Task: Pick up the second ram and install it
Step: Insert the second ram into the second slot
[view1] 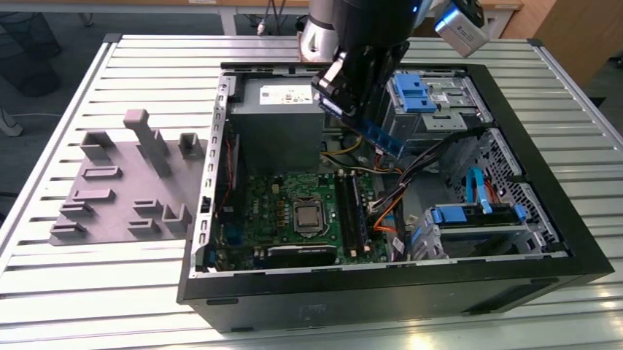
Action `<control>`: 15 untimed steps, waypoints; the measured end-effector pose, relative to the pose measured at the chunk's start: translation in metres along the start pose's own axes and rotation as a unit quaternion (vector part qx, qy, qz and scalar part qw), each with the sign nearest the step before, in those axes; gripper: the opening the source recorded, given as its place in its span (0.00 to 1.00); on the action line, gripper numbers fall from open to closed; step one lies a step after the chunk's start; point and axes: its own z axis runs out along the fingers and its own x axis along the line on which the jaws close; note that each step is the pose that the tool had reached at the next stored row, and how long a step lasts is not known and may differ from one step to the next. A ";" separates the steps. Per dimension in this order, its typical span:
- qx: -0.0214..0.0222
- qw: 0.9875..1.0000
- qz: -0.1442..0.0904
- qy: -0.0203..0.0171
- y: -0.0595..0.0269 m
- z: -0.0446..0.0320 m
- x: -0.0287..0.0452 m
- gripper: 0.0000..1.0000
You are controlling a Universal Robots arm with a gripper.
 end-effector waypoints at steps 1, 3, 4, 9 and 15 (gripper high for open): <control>0.000 1.000 0.008 0.000 0.0000 0.0001 0.0000 0.14; 0.000 1.000 0.024 0.000 0.0000 0.0002 0.0000 0.14; 0.000 0.999 0.032 0.000 0.0000 0.0002 0.0000 0.14; 0.001 0.997 0.071 -0.001 0.0000 0.0004 0.0000 0.14; 0.001 0.997 0.084 -0.001 0.0000 0.0005 0.0000 0.14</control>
